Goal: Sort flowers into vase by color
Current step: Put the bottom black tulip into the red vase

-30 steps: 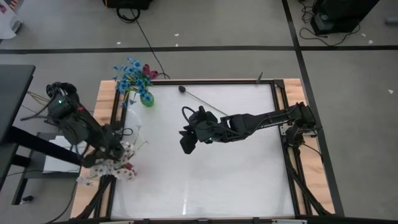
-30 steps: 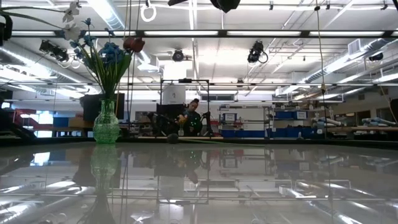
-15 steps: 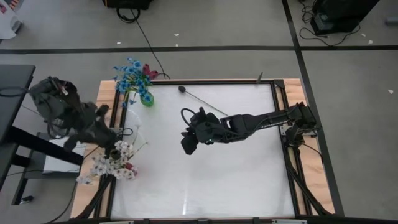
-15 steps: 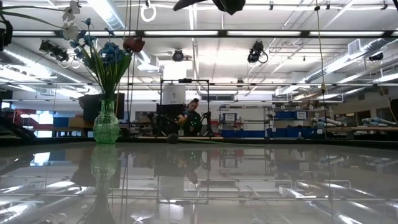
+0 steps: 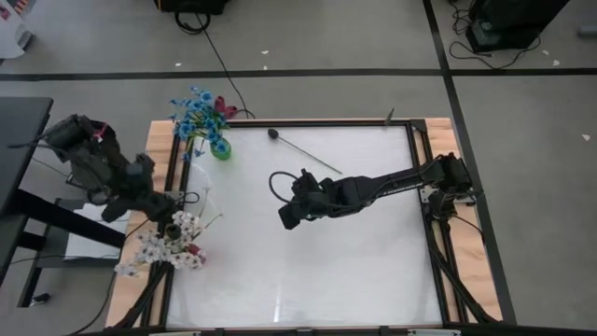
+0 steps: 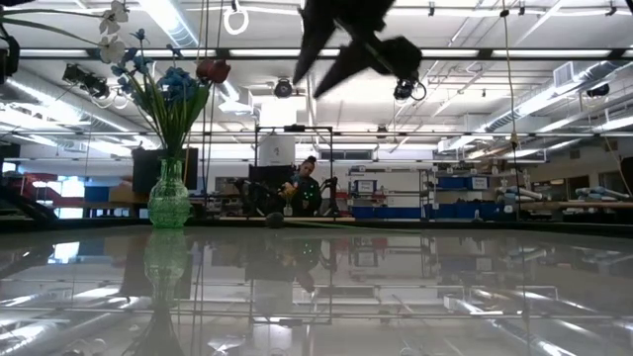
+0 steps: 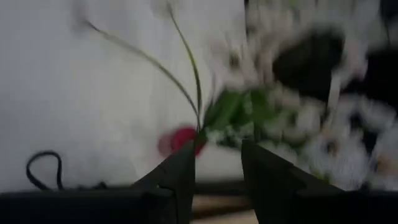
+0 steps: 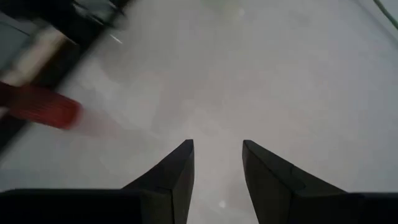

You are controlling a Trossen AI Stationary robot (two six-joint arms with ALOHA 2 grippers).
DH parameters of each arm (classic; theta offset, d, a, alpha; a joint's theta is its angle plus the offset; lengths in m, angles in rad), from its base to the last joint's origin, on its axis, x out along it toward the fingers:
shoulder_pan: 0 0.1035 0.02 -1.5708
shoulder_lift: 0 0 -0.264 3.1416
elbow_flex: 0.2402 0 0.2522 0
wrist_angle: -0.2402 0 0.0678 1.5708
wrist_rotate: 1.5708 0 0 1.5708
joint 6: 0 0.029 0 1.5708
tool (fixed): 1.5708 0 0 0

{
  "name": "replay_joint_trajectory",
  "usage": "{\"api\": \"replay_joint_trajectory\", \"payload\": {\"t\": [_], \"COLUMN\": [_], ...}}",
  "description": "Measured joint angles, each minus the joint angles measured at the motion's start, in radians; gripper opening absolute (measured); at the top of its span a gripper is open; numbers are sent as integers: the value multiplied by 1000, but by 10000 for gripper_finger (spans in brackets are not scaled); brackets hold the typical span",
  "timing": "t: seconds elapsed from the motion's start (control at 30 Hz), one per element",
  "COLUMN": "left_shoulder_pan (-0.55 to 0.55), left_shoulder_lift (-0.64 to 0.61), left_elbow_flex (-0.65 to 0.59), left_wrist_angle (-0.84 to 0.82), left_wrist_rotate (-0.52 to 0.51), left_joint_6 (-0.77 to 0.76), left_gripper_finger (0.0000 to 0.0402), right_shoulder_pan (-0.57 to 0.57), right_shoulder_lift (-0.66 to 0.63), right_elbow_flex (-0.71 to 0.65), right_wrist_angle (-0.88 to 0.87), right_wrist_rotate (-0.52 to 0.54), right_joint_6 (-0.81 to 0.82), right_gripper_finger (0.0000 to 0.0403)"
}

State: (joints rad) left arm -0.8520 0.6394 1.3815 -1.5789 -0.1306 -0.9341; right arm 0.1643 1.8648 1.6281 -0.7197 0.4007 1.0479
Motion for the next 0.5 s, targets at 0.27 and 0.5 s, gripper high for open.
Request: {"api": "replay_joint_trajectory", "payload": {"t": [0.27, 0.5], "left_shoulder_pan": [0, 0], "left_shoulder_lift": [9, 8], "left_elbow_flex": [-170, -397], "left_wrist_angle": [8, 49], "left_wrist_rotate": [298, 300], "left_joint_6": [84, 64], "left_gripper_finger": [132, 132], "right_shoulder_pan": [-56, -117], "right_shoulder_lift": [0, -1], "right_elbow_flex": [-147, -160], "right_wrist_angle": [11, 15], "right_wrist_rotate": [-114, -116], "right_joint_6": [-85, -262], "right_gripper_finger": [145, 145]}}
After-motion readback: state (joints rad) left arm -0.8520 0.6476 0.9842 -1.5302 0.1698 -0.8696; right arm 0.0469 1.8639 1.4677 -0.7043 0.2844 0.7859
